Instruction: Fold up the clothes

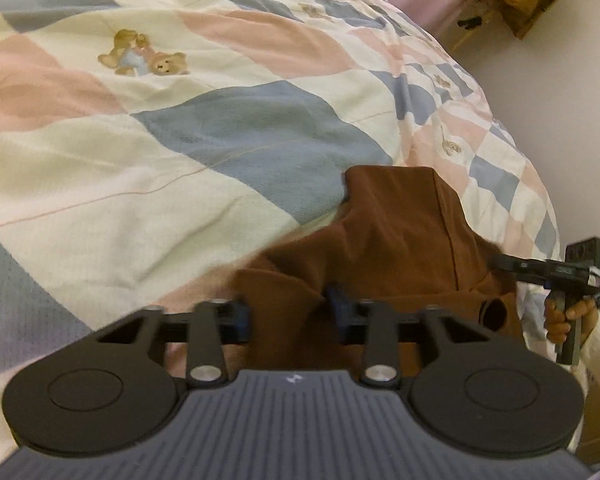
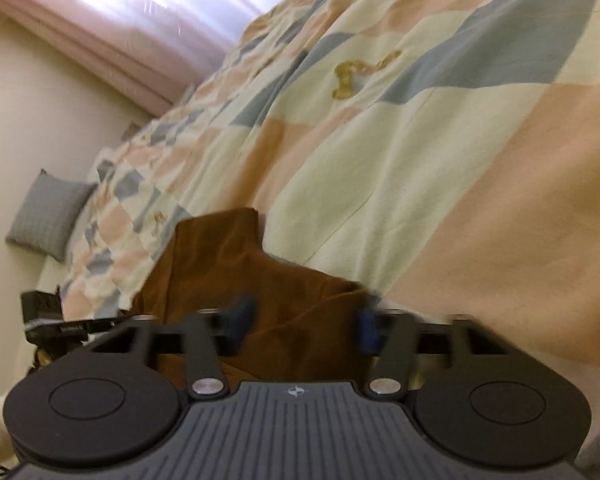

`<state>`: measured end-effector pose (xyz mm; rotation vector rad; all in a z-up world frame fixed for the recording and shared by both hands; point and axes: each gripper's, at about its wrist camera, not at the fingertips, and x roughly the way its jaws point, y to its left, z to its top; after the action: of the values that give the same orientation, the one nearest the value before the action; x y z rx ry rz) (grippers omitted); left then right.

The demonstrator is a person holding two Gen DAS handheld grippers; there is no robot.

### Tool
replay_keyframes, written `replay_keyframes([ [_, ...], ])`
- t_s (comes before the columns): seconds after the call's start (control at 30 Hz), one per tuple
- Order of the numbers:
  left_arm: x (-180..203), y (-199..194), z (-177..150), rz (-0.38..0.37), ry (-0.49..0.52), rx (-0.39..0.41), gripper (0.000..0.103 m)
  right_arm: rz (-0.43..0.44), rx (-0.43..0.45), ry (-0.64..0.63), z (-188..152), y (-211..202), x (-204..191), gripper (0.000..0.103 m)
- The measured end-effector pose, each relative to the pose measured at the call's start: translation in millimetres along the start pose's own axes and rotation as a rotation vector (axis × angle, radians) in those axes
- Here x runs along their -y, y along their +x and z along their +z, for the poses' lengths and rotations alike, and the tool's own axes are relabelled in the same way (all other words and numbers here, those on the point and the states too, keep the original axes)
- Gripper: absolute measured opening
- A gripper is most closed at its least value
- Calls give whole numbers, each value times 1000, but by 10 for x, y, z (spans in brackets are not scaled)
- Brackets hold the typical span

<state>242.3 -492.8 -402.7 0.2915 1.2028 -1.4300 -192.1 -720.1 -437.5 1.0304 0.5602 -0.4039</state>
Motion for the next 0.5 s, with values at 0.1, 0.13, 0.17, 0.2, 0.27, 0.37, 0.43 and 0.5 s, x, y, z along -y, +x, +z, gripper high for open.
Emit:
replay_keyframes([
  [0.1,123,-77,-14,19,53,13,12,-17,-7,-48,-14,48,-108,11],
  [0.13,175,-122,-21,27,75,21,12,-22,5,-66,-27,20,-165,11],
  [0.17,224,-185,-31,31,93,32,11,-33,22,-76,-44,-34,-226,11],
  [0.2,259,-272,-46,27,102,46,11,-32,43,-81,-66,-114,-279,11],
  [0.27,301,-489,-95,1,97,81,11,1,94,-86,-145,-349,-412,11],
  [0.37,392,-897,-267,-28,98,122,10,45,143,-119,-350,-757,-692,11],
  [0.43,466,-1214,-471,-47,105,139,10,75,161,-138,-544,-1035,-880,11],
  [0.5,557,-1546,-751,-68,126,144,10,85,160,-150,-823,-1331,-1056,11],
])
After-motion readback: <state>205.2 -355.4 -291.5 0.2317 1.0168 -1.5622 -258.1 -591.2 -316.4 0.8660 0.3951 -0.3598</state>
